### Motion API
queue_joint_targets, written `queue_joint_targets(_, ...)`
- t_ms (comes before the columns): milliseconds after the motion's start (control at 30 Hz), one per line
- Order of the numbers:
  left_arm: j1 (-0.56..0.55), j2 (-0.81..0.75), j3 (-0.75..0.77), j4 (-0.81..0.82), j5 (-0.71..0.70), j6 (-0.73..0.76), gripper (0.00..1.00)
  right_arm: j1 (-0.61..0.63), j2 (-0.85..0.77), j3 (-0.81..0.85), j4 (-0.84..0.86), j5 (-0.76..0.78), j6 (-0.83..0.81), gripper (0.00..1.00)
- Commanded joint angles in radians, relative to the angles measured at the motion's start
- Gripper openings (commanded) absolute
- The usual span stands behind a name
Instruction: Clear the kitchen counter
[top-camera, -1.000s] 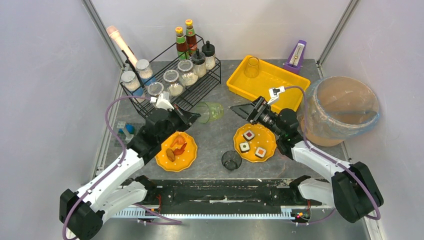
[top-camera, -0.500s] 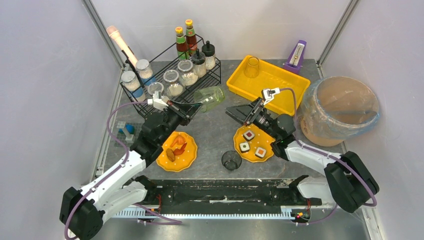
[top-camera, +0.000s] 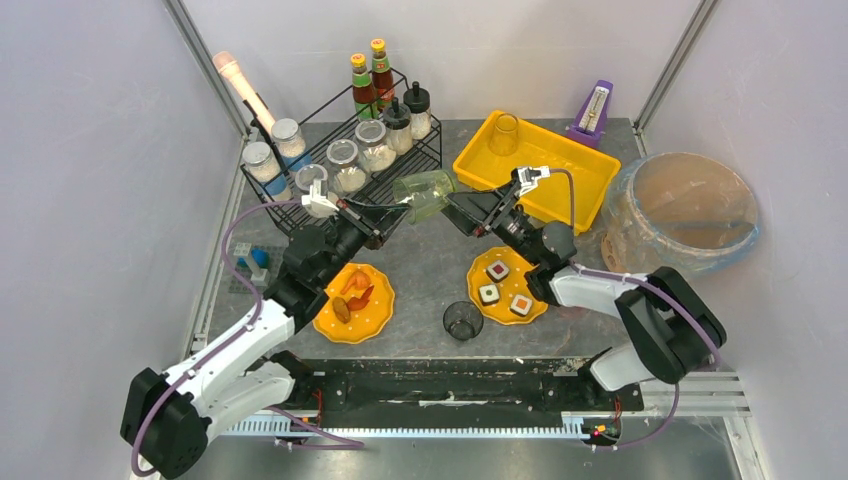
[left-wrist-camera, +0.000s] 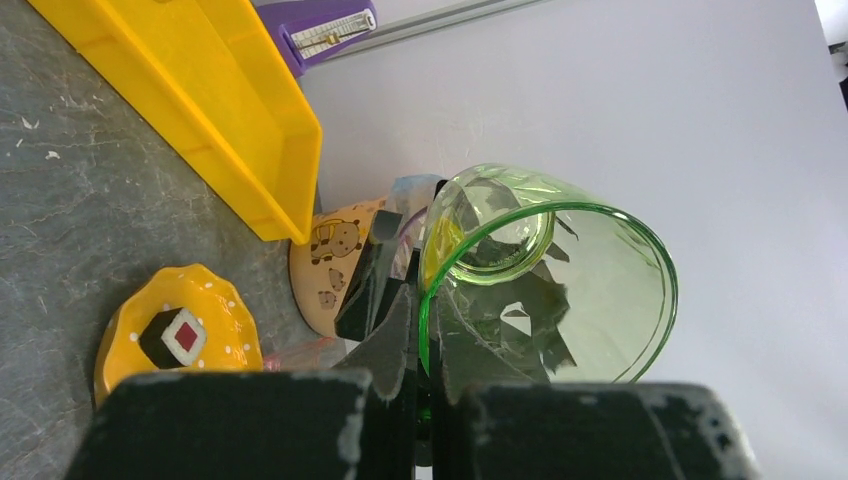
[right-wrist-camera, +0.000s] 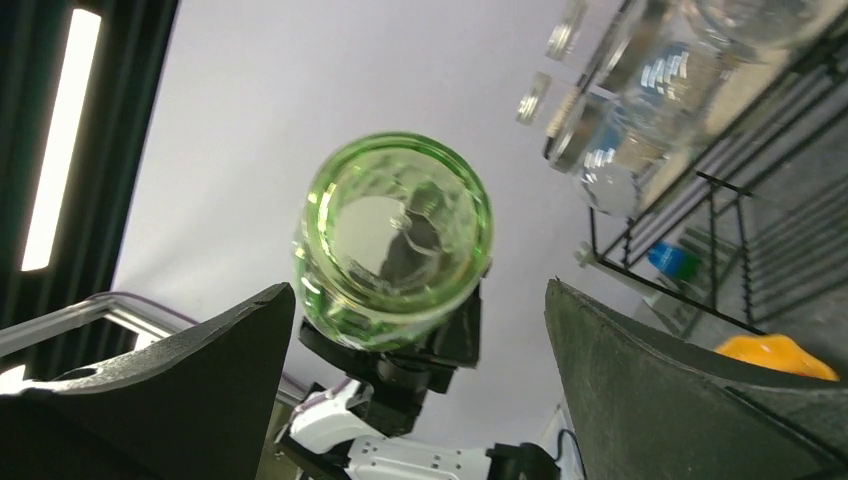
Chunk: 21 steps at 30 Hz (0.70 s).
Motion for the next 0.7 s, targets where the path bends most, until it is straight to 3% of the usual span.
queue_joint_targets(0,-0.002,0.002,-0.010,0.091,0.020,-0.051,0.02,0.008,0.067,0.069,0.238,0.020,0.091,0.98)
queue_joint_targets(300,-0.010,0.034,-0.015,0.097,0.036,-0.063,0.02,0.009,0.108,0.119,0.257,0.024,0.102,0.98)
queue_joint_targets(367,-0.010,0.039,-0.014,0.097,0.038,-0.061,0.02,0.011,0.111,0.120,0.255,0.020,0.099,0.90)
queue_joint_targets(500,-0.010,0.050,-0.013,0.087,0.052,-0.049,0.02,0.008,0.111,0.105,0.240,0.024,0.079,0.62)
queue_joint_targets(667,-0.010,0.030,-0.015,-0.006,0.041,0.026,0.22,-0.005,0.113,0.100,0.224,0.016,0.056,0.22)
